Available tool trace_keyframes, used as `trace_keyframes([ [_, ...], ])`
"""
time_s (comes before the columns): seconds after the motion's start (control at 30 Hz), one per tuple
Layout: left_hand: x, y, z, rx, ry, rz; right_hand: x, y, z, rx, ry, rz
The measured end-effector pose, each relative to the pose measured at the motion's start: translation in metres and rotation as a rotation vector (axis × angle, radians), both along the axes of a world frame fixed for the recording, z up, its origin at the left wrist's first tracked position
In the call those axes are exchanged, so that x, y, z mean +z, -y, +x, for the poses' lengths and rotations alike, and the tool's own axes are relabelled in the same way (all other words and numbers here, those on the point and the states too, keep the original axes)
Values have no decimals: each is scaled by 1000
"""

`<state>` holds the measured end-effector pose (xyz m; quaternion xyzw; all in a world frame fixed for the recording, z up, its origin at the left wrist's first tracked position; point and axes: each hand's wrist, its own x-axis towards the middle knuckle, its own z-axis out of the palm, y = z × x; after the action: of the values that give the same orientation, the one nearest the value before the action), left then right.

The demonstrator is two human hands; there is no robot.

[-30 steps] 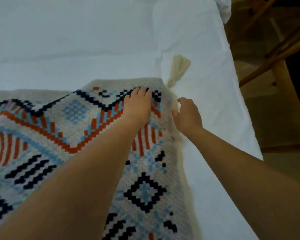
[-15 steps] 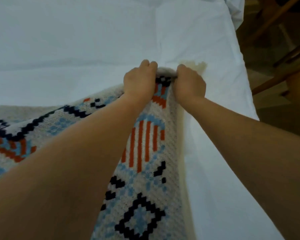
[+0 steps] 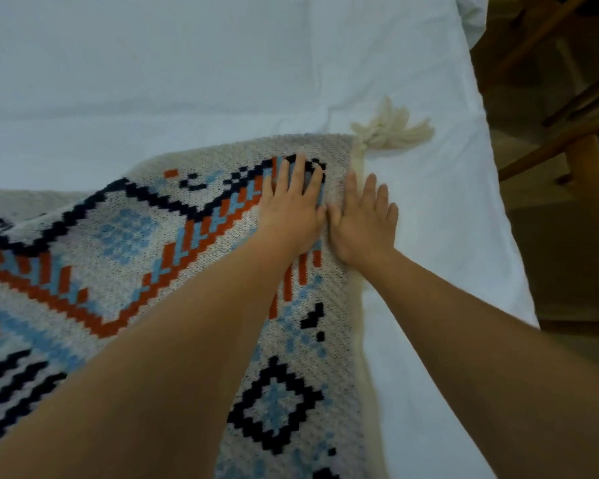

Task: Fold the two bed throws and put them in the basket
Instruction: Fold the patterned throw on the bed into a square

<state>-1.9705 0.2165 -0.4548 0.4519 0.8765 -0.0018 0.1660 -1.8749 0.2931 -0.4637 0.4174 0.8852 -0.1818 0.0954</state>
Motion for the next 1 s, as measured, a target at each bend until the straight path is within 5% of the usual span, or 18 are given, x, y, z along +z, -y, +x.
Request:
trace_keyframes([
  [0.43,31,110,89,25,108,-38,36,102,104,84,100,55],
  [1.0,166,328,88,266,-15,-27,157,277,88,400,-56,54],
])
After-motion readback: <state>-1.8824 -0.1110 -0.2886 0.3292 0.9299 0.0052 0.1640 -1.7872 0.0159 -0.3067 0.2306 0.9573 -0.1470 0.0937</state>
